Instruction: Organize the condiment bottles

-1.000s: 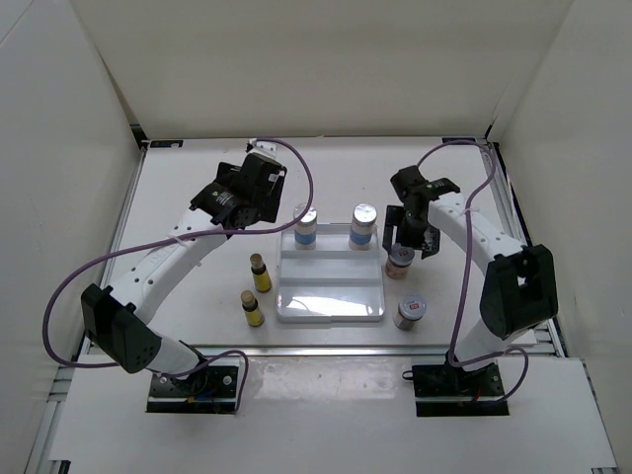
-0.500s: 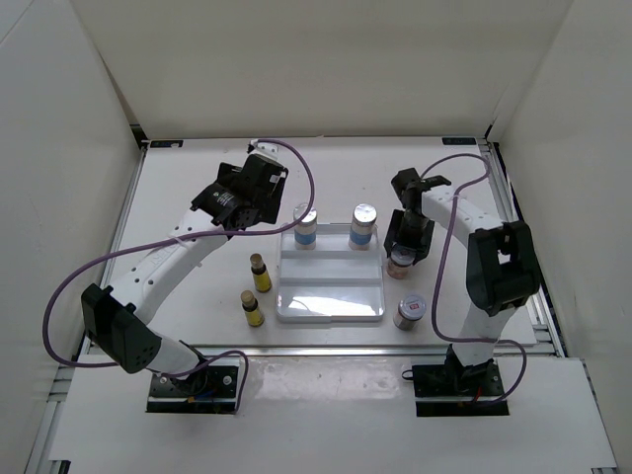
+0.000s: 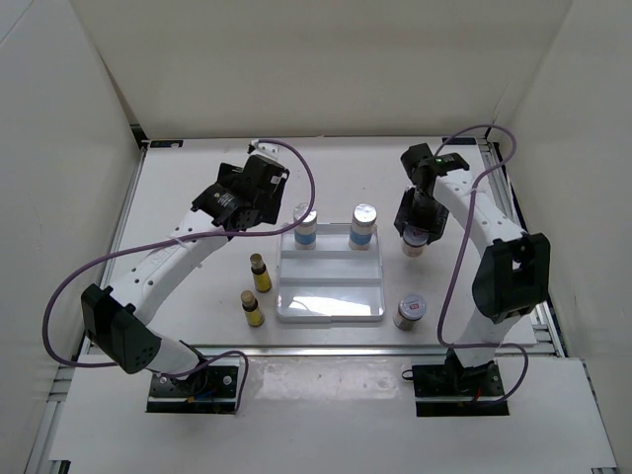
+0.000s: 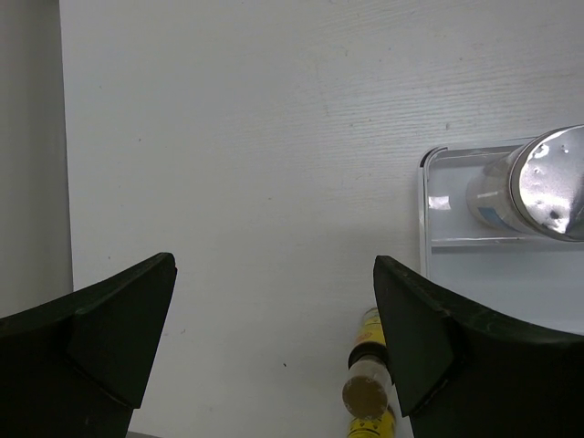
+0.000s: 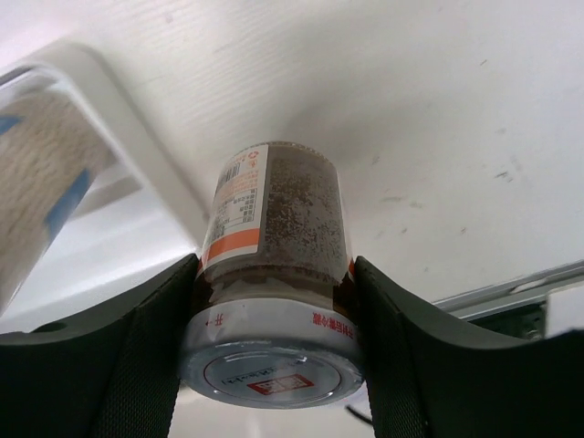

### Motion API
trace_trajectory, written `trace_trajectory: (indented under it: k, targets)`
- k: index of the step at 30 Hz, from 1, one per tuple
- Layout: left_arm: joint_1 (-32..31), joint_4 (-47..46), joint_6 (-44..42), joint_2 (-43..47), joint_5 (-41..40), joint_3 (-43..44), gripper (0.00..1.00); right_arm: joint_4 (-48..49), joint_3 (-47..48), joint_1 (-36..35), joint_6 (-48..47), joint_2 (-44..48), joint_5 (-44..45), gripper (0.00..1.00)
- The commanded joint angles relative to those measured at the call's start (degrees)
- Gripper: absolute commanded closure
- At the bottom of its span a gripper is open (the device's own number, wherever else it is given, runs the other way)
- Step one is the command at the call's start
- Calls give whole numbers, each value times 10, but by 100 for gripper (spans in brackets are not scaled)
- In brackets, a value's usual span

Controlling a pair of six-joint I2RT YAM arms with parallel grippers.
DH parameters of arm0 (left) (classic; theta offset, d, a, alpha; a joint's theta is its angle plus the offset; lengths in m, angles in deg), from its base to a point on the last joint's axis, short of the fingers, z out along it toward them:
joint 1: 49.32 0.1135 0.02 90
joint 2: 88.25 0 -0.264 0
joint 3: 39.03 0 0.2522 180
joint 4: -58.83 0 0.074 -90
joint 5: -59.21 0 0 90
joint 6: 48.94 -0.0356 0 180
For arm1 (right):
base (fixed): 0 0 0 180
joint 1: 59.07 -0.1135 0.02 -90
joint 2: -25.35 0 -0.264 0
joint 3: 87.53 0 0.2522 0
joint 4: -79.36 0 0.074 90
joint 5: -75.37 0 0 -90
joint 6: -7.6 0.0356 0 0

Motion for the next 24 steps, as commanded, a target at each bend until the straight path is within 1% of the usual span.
trace_trajectory:
  k: [1,4,6,10,11,15,19,23,24]
  targets:
    - [-4,3,8,28,-12,-5,0,-28,22,5,32,52,-81,100]
    - [-4,3,8,28,-7,-5,0,-15,11,5,65,57,-161,100]
    - [-4,3,8,28,-7,-5,0,-15,16,10,85,57,-177,100]
    - [-4,8,14,28,4,-5,0,-15,16,11,163,57,-220,100]
    - [-4,8,14,28,5,-5,0,-7,9,11,200,57,-228,100]
    - [-11,14,21,33,4,-5,0,22,-27,-1,275,46,-250,100]
    - [-45,14,16,43,-19,-11,0,33,-48,-25,320,40,-237,100]
    - [-88,19,11,54,-48,-16,0,33,-59,-51,338,27,-232,100]
    - [-88,19,11,59,-54,-22,0,33,-64,-51,338,18,-232,100]
